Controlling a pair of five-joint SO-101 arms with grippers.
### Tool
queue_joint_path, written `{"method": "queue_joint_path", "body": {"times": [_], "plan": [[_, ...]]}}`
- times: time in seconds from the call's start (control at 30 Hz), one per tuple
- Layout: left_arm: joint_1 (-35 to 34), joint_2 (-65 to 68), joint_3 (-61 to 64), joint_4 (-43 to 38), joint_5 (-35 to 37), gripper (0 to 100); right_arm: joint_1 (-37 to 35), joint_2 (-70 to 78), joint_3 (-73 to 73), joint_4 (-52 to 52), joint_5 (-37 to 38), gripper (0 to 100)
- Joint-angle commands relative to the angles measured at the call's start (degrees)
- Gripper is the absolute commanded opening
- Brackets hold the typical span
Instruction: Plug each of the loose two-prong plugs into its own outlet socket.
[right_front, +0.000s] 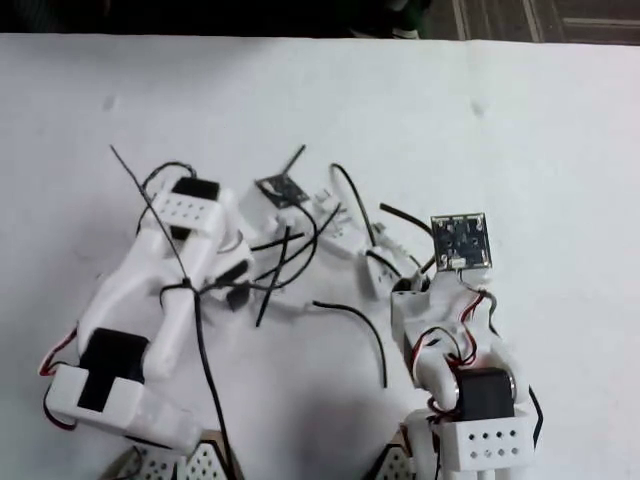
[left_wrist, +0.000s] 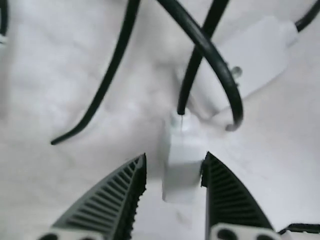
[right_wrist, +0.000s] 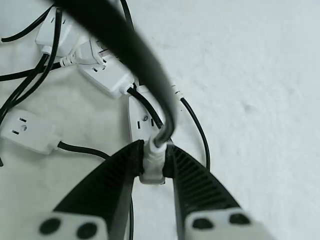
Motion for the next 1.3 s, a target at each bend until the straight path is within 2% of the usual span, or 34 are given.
{"method": "queue_joint_path", "body": {"times": [0.0, 0.27, 0.43, 0.67, 0.77, 0.9, 1.0, 1.27], "plan": [[-3.1, -1.8, -3.4, -1.6, 0.1, 19, 0.1, -0.5, -0.4, 0.0, 0.0, 1.8], [-10.6, -2.0, -2.3, -9.1, 0.0, 24, 0.1, -0.5, -0.4, 0.0, 0.0, 1.8], [-10.6, -5.3, -2.5, -5.8, 0.0, 24, 0.1, -0.5, -0.7, 0.0, 0.0, 1.8], [-13.4, -24.0, -1.3, -0.4, 0.4, 24, -0.2, -0.5, -5.4, 0.0, -0.5, 1.8], [-18.0, -31.9, 1.3, -0.4, 0.4, 24, -4.6, 0.0, -8.0, 0.2, -0.5, 1.8], [-24.7, -38.6, 5.6, -2.5, 0.6, 24, -14.8, 0.0, -8.4, -0.5, -1.8, 1.8], [-30.4, -41.8, 10.2, -6.1, 0.7, 24, -22.1, 0.0, -8.3, -4.4, -7.1, 1.8], [-42.9, -47.4, 21.5, -16.0, 0.7, 24, -38.9, 5.5, -8.4, -18.2, -7.9, 1.7]]}}
